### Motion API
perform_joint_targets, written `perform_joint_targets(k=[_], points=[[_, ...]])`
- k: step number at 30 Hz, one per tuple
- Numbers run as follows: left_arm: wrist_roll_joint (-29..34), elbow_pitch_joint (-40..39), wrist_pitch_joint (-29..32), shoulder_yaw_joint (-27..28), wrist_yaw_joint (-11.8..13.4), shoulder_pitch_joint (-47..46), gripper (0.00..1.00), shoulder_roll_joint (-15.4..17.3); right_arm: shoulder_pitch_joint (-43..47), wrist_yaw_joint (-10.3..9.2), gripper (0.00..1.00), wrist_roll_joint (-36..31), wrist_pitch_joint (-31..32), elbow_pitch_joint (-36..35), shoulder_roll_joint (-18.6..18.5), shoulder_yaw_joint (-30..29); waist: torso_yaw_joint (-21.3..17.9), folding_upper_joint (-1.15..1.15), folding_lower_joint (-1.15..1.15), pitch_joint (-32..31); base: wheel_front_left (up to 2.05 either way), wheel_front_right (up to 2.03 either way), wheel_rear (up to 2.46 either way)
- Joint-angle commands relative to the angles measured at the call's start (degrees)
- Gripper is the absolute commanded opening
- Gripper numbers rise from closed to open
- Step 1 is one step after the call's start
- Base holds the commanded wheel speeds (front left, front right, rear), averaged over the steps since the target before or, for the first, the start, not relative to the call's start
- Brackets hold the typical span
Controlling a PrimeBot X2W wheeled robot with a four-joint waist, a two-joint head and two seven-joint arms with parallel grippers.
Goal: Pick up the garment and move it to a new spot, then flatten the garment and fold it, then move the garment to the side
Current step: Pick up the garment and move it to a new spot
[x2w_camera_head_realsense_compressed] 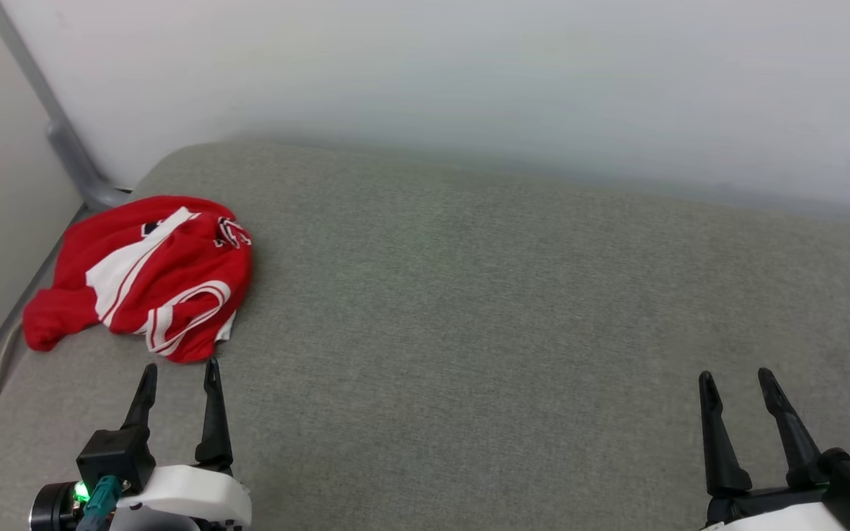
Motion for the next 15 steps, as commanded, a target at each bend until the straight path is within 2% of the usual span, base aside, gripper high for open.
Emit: perform_joint_targets(k=[1, 15], points=[[0.44, 0.12, -0.16, 0.22, 0.11, -0.41, 1.00, -0.02, 0.48, -0.03, 1.00, -0.53, -0.12, 0.04, 0.05, 0.20, 2.54, 0.00, 0.00, 0.08, 0.00, 0.00, 0.00], [-0.96, 0.68, -0.16, 2.31, 0.38, -0.08, 1.00, -0.03, -0.51, -0.04, 1.00, -1.87, -0.12, 0.01, 0.04, 1.54, 12.47, 0.00, 0.00, 0.88, 0.00, 0.00, 0.00]])
